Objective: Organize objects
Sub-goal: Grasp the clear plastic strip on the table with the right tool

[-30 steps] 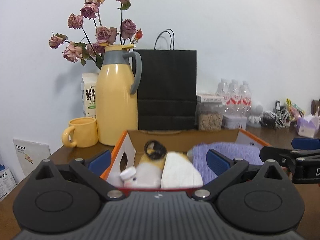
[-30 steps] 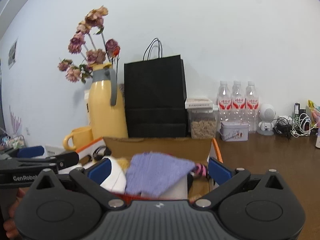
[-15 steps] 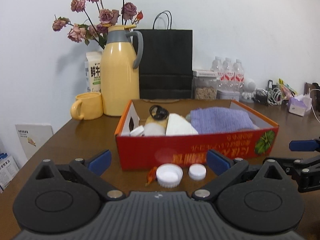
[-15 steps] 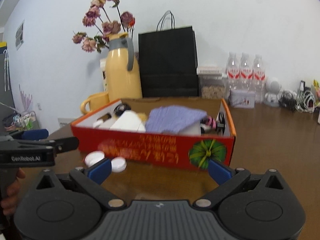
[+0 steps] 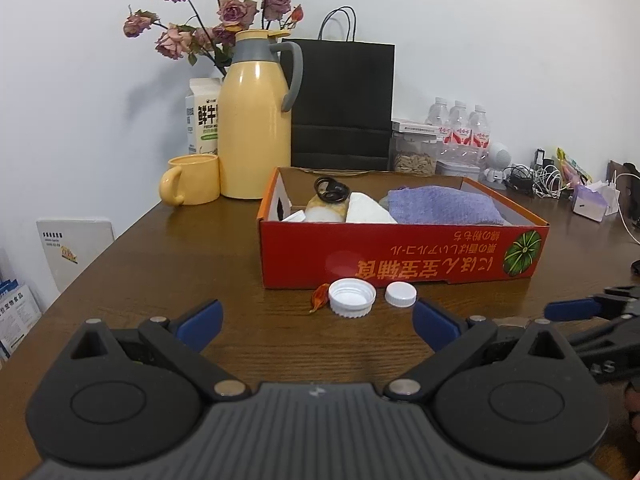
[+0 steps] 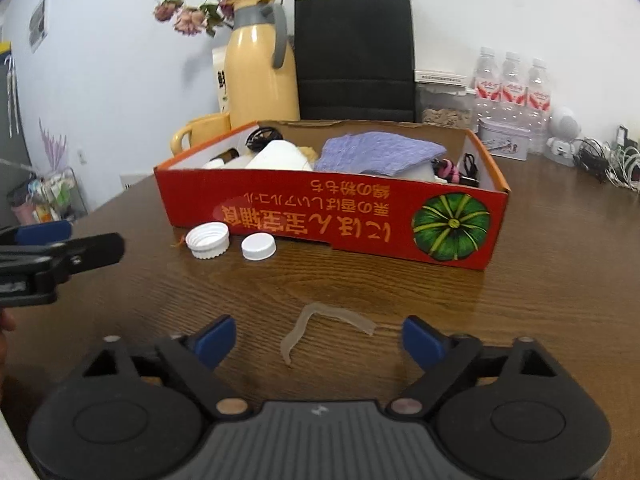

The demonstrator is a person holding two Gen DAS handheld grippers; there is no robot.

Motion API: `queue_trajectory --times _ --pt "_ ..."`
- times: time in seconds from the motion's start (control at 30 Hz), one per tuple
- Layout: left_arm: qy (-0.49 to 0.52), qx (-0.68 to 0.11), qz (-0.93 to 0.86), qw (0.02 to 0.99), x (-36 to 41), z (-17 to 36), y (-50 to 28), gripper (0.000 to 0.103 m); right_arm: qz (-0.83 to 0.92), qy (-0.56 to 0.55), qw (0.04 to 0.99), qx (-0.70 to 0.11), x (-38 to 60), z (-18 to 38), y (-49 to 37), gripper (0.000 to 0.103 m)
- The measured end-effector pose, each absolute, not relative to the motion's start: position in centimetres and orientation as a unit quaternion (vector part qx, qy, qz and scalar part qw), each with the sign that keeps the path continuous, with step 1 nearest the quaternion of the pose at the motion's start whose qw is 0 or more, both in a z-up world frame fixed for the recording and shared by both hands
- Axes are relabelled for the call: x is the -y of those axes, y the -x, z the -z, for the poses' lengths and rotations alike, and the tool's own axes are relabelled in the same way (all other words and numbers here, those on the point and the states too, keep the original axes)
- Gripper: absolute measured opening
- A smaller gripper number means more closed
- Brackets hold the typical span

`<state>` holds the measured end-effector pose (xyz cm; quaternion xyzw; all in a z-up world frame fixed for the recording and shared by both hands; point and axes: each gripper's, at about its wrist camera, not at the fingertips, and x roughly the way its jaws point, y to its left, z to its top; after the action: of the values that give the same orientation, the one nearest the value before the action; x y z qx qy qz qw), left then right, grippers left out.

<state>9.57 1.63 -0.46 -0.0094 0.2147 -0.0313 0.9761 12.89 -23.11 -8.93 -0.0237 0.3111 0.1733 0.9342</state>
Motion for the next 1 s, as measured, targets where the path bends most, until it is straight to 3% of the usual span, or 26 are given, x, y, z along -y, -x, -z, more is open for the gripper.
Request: queue_trajectory --times 0.07,0.23,0.3,0.37,0.43,0.63,0.83,1.0 --pt "0.011 -0.215 0.029 0.976 -1.9 0.5 -9.3 0.103 -0.172 0.035 0.932 -0.317 22.7 9.0 -13.7 0.086" --pt "0.012 -0.215 0.023 0.976 -2.6 0.4 -8.8 0.103 -0.185 0.063 0.921 -0.337 22.3 9.4 -15.3 0.068" --pt "0.015 -0.215 0.02 0.976 -2.9 0.4 -8.7 0.103 -0.195 0.067 0.918 -0.338 22.4 9.4 -15.6 0.066" --pt "0.018 -0.216 0.017 0.976 -3.1 0.5 -8.8 0.103 -0.208 0.068 0.916 -0.337 22.6 9.3 -15.6 0.056" --pt "0.02 -0.219 0.016 0.975 -3.2 0.7 -8.8 0.103 -0.213 0.07 0.916 -0.333 22.6 9.2 -15.5 0.034" --pt "0.017 -0.223 0.018 0.974 -3.0 0.8 -9.0 0.103 -0.222 0.072 0.917 -0.324 22.6 9.2 -15.1 0.012" --pt "0.015 -0.229 0.018 0.973 -2.9 1.0 -9.5 0.103 -0.219 0.069 0.92 -0.317 22.8 9.2 -15.0 0.004" --pt "0.006 -0.231 0.02 0.973 -2.7 0.9 -10.4 0.103 -0.214 0.032 0.93 -0.298 23.6 8.8 -15.1 0.003"
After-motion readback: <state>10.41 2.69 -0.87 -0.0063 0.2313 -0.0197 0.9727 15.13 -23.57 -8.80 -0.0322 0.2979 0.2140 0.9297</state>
